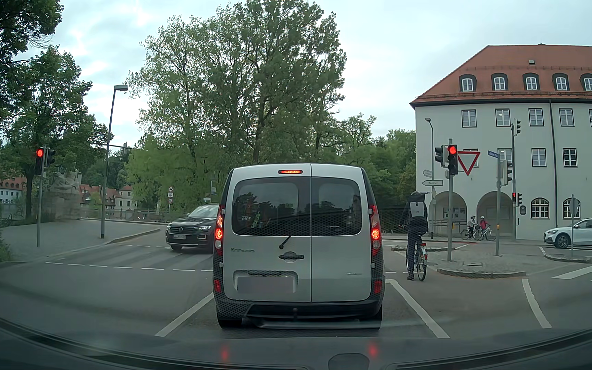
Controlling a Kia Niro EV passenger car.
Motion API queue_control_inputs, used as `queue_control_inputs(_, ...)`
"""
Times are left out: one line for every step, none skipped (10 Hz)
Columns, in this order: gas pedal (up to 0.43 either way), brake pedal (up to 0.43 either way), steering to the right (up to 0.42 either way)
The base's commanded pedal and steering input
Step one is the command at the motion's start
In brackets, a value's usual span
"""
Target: Follow the waypoints while adhering to traffic rules and regulations
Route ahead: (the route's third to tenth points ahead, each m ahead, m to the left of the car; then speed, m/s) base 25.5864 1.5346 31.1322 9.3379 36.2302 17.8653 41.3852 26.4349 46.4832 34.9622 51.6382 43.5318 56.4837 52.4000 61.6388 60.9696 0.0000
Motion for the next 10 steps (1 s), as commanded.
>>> queue_control_inputs(0.0, 0.244, -0.005)
queue_control_inputs(0.0, 0.244, -0.005)
queue_control_inputs(0.0, 0.244, -0.005)
queue_control_inputs(0.0, 0.244, -0.005)
queue_control_inputs(0.0, 0.244, -0.005)
queue_control_inputs(0.0, 0.244, -0.005)
queue_control_inputs(0.0, 0.244, -0.005)
queue_control_inputs(0.0, 0.244, -0.005)
queue_control_inputs(0.0, 0.25, -0.005)
queue_control_inputs(0.0, 0.244, -0.005)
